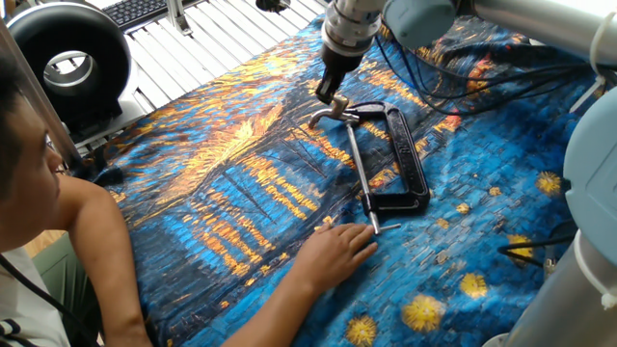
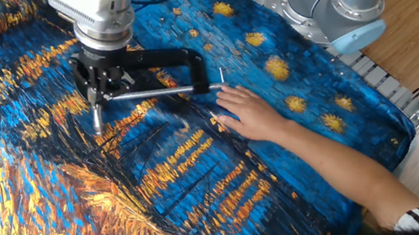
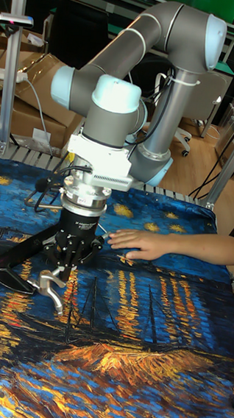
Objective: Turn off the water tap
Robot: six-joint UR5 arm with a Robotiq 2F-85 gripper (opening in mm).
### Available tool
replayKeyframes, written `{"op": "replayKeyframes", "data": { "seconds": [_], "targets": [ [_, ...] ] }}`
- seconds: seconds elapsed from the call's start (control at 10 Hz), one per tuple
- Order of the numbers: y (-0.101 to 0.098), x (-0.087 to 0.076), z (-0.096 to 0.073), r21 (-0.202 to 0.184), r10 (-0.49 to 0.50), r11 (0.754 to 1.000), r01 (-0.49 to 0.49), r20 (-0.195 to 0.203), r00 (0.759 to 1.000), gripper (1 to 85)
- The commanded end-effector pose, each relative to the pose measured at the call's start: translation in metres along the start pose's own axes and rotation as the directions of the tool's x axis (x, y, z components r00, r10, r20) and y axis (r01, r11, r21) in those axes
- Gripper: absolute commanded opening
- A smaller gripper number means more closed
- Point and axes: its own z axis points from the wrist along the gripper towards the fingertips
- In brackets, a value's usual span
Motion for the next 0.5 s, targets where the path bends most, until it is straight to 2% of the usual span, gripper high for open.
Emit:
{"op": "replayKeyframes", "data": {
  "seconds": [0.0,0.1,0.2,0.4],
  "targets": [
    [-0.017,-0.003,0.000,0.051,-0.069,0.996,0.068,0.026,0.997,1.3],
    [-0.011,-0.002,0.000,0.037,-0.032,0.999,0.031,0.024,0.999,1.3],
    [0.034,0.005,-0.002,-0.110,0.146,0.983,-0.147,-0.019,0.989,1.3],
    [0.055,0.037,-0.012,-0.108,0.239,0.960,-0.257,-0.150,0.959,1.3]
  ]
}}
